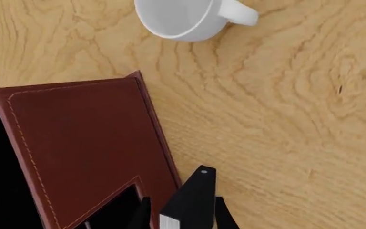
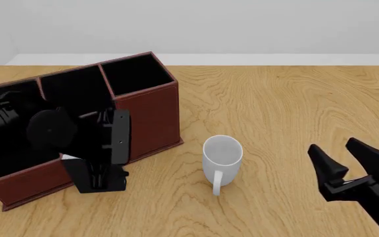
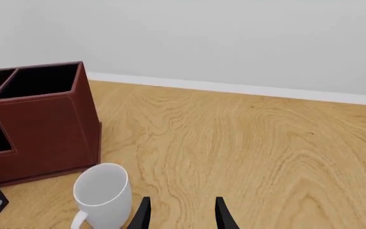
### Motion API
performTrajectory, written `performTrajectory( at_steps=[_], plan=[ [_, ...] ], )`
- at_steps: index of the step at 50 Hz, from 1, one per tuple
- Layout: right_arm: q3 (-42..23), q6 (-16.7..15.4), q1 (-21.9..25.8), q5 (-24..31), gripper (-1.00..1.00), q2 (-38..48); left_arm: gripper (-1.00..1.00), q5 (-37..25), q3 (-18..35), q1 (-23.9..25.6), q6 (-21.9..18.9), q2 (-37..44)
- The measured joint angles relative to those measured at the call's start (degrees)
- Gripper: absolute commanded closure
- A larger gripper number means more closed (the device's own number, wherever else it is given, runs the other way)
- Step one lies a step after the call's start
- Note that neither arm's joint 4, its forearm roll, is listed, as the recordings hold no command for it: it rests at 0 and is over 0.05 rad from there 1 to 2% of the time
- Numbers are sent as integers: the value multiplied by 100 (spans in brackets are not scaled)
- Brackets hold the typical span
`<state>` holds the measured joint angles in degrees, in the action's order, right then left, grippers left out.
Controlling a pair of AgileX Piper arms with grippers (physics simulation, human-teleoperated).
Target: Pick up the book and place it in the front compartment of the caddy.
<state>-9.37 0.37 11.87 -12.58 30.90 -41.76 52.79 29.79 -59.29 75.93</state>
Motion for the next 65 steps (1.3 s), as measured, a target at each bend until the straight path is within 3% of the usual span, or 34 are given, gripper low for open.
performTrajectory(
  at_steps=[35, 64, 65],
  plan=[
    [137, -14, 1, -411, -100, 391, -100, 587, -513, -290, 190, 137],
    [194, -71, -41, -545, -100, 525, -100, 936, -917, -666, 9, 314],
    [195, -72, -42, -547, -100, 527, 100, 946, -932, -681, -3, 317]
  ],
)
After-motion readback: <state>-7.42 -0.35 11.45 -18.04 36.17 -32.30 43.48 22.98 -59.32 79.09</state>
